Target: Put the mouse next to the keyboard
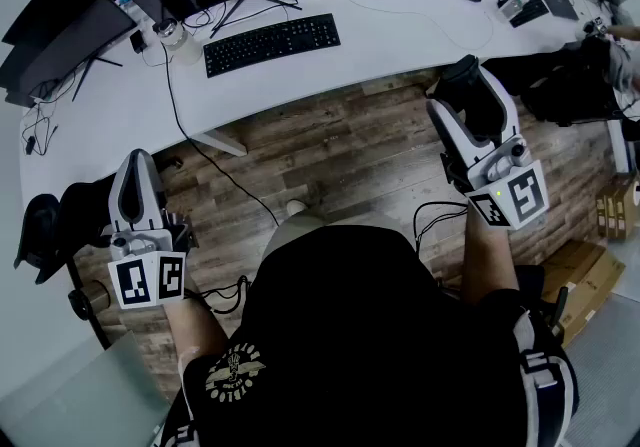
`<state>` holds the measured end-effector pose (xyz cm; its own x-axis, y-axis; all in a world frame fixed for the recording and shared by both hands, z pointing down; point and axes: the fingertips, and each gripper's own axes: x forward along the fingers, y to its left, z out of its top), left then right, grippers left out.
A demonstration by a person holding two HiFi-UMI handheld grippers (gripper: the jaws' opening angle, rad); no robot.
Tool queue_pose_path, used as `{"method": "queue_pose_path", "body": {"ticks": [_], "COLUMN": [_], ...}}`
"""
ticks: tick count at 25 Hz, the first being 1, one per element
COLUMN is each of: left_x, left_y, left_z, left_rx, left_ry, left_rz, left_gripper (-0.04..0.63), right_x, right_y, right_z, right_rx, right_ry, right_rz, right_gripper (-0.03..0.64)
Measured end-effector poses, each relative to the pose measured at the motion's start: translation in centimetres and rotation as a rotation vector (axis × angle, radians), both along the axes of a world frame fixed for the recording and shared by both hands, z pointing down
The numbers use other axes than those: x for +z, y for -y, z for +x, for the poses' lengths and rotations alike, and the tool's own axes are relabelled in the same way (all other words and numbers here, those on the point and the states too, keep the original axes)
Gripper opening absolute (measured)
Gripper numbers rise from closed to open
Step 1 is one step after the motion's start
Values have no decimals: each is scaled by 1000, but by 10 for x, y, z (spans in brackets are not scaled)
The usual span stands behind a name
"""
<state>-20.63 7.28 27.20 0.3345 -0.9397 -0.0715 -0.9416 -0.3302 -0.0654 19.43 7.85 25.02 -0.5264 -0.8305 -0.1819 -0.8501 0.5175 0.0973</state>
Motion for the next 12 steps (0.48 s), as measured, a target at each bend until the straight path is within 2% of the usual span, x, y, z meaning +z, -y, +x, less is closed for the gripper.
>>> {"method": "queue_pose_path", "body": {"ticks": [6,12], "left_x": [-13,-4], "left_y": [-95,-180], "left_z": [61,98], "left_rx": [-2,7], "left_ry": [12,50], "left_rz": [27,-28], "left_gripper": [2,2], "right_x": [-31,-35], "right_y": [-105,-197], "right_z": [33,69], "right_rx": [-65,-104], "right_ry": [-6,72], "right_rz": [32,35], "right_gripper": [285,285]}}
